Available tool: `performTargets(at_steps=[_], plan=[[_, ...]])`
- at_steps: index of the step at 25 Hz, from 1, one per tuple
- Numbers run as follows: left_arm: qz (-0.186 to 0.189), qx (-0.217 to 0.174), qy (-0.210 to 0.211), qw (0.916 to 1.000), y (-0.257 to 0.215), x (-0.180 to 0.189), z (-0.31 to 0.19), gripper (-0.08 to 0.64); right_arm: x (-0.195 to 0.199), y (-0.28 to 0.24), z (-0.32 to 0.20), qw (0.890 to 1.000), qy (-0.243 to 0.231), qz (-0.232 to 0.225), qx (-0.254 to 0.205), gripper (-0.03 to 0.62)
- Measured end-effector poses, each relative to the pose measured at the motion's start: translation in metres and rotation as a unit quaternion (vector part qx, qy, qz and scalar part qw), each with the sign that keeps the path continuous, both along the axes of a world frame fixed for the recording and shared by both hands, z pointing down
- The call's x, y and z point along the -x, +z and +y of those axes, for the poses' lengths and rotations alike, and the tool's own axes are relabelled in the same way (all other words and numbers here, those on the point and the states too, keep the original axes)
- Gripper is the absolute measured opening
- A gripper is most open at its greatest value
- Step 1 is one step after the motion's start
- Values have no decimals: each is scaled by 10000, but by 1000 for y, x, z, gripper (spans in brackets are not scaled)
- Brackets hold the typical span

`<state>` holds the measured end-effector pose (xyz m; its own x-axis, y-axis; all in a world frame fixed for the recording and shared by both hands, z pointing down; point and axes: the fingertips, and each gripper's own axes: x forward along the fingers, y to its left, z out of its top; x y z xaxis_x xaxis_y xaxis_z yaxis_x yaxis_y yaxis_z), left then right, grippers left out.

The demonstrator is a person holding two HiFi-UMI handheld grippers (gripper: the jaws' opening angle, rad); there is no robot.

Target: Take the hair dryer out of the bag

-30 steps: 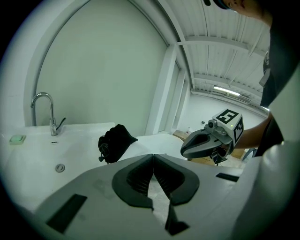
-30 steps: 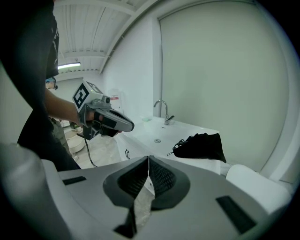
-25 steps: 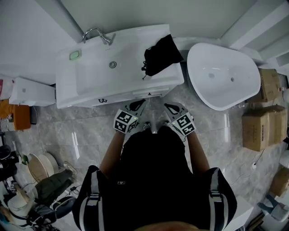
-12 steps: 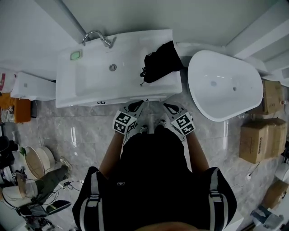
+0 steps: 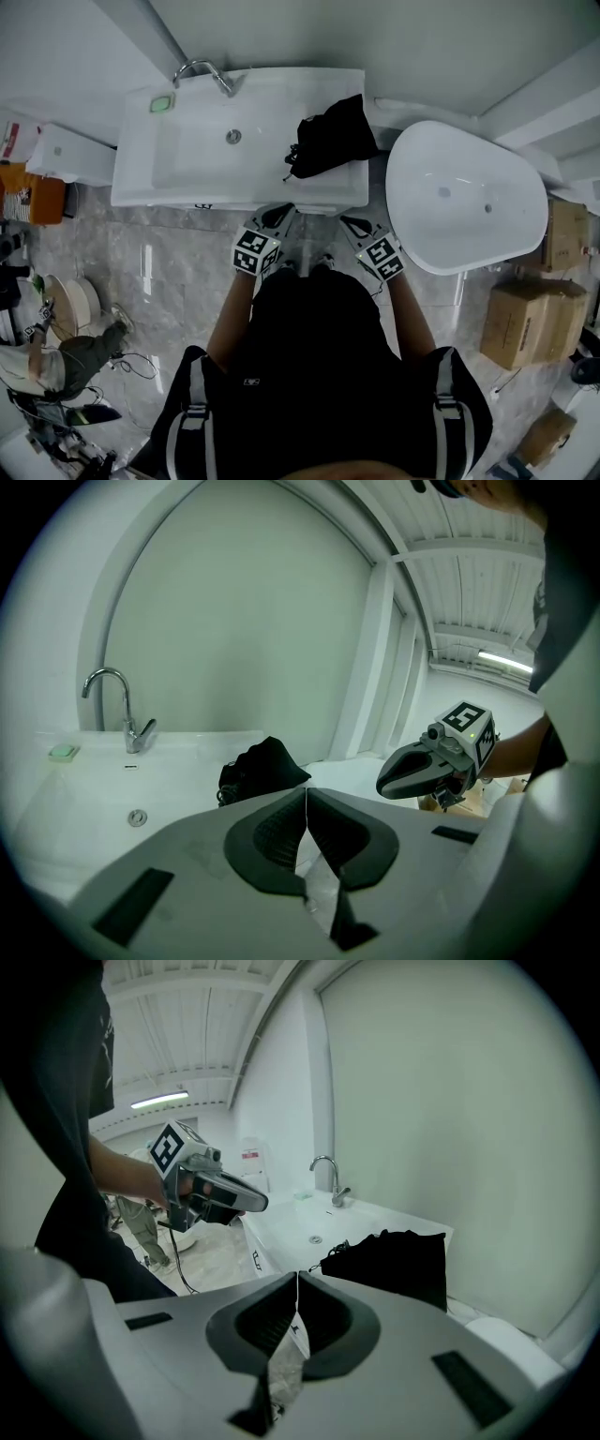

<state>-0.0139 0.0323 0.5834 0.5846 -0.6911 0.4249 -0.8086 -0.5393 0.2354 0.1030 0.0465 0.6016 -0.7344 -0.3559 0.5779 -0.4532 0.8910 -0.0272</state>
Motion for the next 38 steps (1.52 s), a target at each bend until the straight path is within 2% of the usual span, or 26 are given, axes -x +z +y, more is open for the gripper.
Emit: performTargets(at_steps=[6,14,20,30,38], plan=[[-61,8,-266,9996,5,-2,-8,15,-9,5,-10,9998,-204,0,18,60],[-54,68,-271,9996,12,-2,-33,15,-12,12,-26,9998,-182,51,110,60],[-20,99,-120,9999,16,6,-66,15,-5,11,-50,9999,-39,125,100,60],[-51,224,241,9994,30,32,-125,15,29,13,-99,9994,117,317,24,60],[-71,342,661,9972,49,44,-156,15,45,24,-127,9980,495,398,42,60]])
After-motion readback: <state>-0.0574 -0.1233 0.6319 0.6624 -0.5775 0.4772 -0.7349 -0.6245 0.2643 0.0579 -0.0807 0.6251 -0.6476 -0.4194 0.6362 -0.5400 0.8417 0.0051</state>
